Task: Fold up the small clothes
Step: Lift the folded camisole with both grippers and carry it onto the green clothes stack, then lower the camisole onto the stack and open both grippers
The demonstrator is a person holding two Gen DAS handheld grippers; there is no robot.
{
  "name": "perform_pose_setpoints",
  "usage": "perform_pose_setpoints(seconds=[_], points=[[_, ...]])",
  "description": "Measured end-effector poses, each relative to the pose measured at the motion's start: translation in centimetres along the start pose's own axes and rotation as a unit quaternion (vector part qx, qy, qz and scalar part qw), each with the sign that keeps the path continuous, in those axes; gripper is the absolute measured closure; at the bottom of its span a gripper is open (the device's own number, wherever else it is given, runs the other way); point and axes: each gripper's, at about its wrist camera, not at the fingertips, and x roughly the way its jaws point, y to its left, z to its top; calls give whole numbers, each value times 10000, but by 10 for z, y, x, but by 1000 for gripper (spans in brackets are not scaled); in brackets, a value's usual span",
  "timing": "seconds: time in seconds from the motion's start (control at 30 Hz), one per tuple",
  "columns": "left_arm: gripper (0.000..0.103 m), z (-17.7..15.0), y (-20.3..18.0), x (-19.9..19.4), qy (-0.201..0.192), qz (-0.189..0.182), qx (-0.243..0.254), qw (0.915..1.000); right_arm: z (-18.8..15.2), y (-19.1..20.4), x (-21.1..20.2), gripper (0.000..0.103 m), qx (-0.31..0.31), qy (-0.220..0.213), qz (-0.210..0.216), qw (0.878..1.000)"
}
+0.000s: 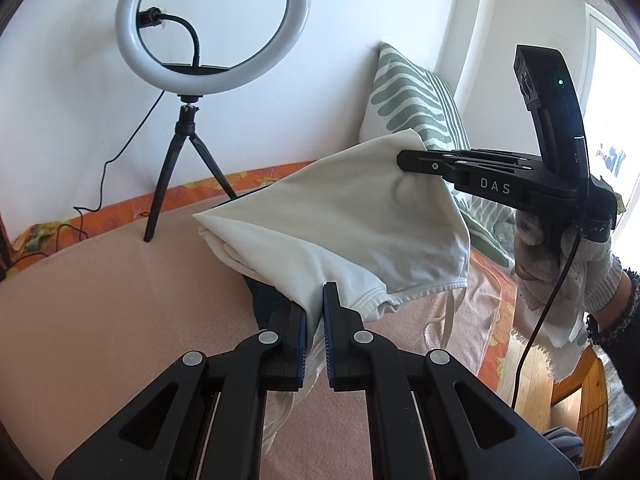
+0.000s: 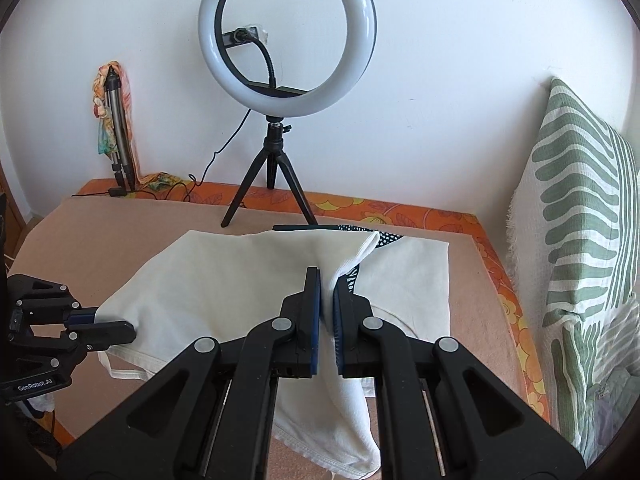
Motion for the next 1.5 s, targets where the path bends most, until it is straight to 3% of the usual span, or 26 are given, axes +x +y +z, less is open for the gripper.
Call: perform_pose_setpoints(seconds=[0.3,0.6,0.8,1.03,1.17,1.3,1.4,1.43,1.47,1.5], points=[[97,34,-14,44,-79,125,330,9993,28,-45,38,96,130,-98,-296,9994],[97,48,-6,94,-8,227,360,9991,31,-77,95,96,328,21,-373,9988],[97,42,0,119,235,176,271,9992,20,-91,131,96,385,259,-359,9983],[97,19,3,130,834,131,161,9963,8,-105,166,96,489,669,-501,9953],[95,11,9,131,1016,276,95,9944,8,-111,180,96,591,895,-993,9893],[93,8,6,124,991,418,155,9941,10,-113,177,95,638,893,-1073,9881],[87,8,5,119,963,466,167,9941,13,-112,166,62,667,702,-1106,9891],[73,8,6,115,939,520,158,9941,15,-111,160,51,651,618,-1111,9897],[61,8,5,111,904,540,147,9943,16,-109,156,48,622,580,-1096,9903],[58,8,5,106,843,543,142,9949,16,-107,152,48,596,578,-1094,9905]])
